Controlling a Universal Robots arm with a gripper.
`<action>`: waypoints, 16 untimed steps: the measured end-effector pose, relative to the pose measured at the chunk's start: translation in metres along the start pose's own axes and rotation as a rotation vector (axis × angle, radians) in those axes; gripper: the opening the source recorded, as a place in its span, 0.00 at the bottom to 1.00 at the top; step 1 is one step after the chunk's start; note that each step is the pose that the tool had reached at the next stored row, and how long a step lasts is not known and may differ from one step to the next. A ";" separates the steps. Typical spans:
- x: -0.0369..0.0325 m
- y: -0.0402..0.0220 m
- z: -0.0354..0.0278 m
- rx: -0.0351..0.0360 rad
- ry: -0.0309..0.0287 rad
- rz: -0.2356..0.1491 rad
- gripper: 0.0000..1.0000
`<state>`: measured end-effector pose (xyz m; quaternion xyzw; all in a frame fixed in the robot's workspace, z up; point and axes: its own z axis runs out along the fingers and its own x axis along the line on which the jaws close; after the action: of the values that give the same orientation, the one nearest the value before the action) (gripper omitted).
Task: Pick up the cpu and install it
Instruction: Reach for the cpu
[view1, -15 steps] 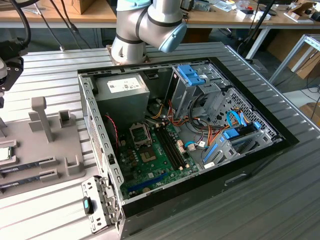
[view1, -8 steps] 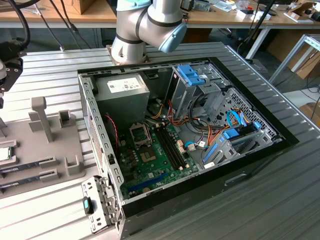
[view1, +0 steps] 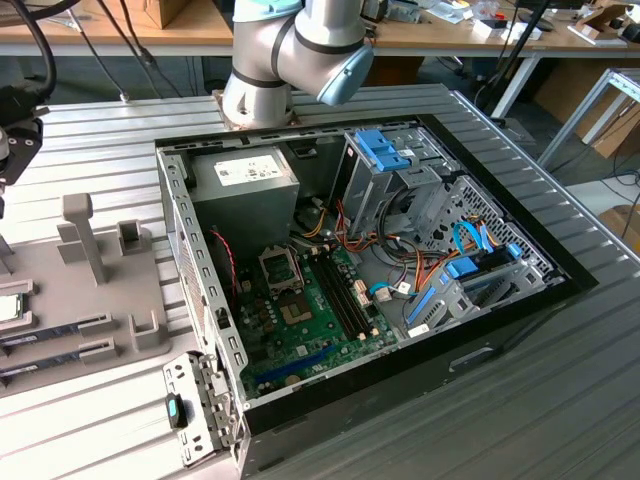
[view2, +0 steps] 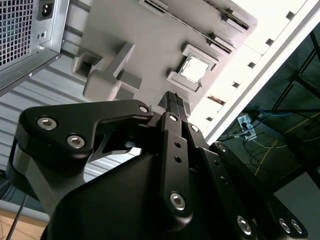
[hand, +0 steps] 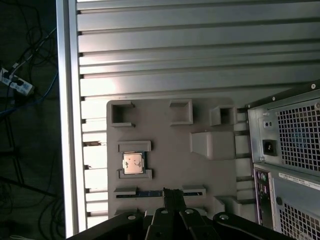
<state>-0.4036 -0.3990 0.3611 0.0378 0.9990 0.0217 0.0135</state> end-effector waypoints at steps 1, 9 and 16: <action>0.0003 0.0000 0.0002 0.0000 0.0000 0.000 0.11; 0.0028 -0.0003 0.0015 0.0000 0.0001 0.000 0.11; 0.0088 -0.0008 0.0034 0.0000 0.0001 0.000 0.11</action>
<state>-0.4123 -0.3989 0.3575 0.0379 0.9990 0.0217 0.0135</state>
